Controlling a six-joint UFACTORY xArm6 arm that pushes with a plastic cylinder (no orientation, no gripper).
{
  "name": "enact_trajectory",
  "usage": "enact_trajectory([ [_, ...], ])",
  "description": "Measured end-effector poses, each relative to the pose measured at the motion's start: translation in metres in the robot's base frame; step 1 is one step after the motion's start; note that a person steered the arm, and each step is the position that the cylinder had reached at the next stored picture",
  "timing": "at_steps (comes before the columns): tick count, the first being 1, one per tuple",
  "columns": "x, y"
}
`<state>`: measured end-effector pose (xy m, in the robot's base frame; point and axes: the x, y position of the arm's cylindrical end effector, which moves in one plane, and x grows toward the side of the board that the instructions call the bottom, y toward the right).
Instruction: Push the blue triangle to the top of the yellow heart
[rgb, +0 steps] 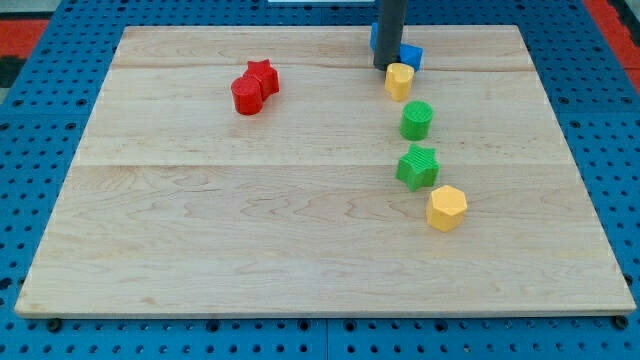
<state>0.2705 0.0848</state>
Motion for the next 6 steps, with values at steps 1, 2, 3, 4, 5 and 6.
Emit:
enact_trajectory([
  [1,0.005,0.000],
  [2,0.021,0.001],
  [3,0.022,-0.007],
  [4,0.013,-0.080],
  [5,-0.027,-0.125],
  [6,-0.027,-0.204],
])
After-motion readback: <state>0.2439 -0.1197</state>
